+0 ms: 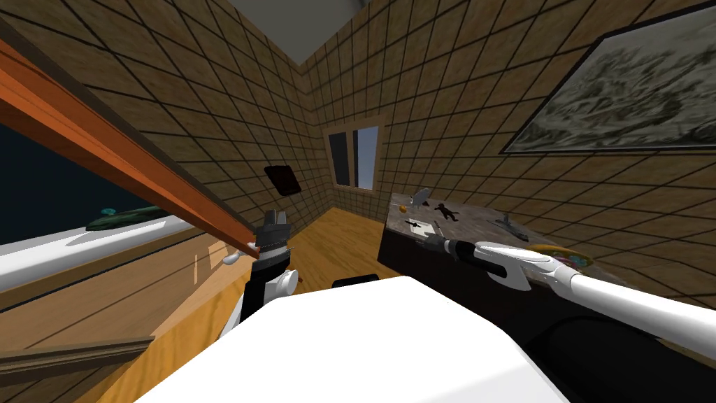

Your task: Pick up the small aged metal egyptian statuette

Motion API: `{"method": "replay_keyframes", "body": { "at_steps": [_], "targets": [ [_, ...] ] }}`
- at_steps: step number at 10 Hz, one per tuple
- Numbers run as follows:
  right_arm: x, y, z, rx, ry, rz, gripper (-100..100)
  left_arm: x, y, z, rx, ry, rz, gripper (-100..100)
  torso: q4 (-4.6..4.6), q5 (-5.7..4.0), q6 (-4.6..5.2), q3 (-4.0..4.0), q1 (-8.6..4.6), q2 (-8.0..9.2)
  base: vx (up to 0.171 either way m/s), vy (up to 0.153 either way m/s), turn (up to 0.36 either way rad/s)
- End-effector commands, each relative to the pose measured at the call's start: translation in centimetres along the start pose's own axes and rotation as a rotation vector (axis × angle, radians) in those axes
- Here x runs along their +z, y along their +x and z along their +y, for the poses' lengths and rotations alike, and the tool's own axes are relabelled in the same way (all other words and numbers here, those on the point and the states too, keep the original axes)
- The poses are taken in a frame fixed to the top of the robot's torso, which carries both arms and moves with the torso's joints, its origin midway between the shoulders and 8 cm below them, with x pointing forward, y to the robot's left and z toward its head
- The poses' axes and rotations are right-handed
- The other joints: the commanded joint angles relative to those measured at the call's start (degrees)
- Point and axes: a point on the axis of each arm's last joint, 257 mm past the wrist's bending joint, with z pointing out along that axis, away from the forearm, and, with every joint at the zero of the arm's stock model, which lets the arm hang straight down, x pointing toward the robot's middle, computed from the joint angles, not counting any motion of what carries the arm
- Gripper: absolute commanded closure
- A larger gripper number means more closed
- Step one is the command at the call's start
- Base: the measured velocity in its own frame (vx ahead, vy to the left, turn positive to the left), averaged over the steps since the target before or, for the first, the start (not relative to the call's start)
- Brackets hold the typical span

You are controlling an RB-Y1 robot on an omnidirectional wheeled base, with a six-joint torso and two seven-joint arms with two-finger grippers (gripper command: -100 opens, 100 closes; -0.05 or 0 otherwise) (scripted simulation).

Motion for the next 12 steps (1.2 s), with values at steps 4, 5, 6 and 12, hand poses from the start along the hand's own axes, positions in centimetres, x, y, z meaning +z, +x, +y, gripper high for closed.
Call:
{"method": "replay_keyframes", "body": {
  "at_steps": [4,5,6,12],
  "targets": [
    [-1.6,3.9,-3.1,-0.113,0.014,0.137,-100,0.0,0.0,0.0,0.000,0.000,0.000,0,-0.03,0.00,0.00,-0.07,-0.02,-0.12,0.090,0.015,0.128],
    [-2.3,5.4,-4.1,-0.149,0.015,0.188,-100,0.0,0.0,0.0,0.000,0.000,0.000,0,-0.03,-0.01,0.04,-0.06,-0.05,-0.10,0.102,0.018,0.111],
    [-3.1,6.9,-4.9,-0.177,0.014,0.235,-100,0.0,0.0,0.0,0.000,0.000,0.000,0,-0.03,-0.01,0.02,-0.07,-0.01,-0.12,0.118,0.013,0.193],
    [-6.6,12.2,-7.3,-0.264,-0.011,0.409,-100,0.0,0.0,0.0,0.000,0.000,0.000,0,-0.08,-0.01,0.02,-0.18,0.01,-0.30,0.124,0.009,0.139]
  ]
}}
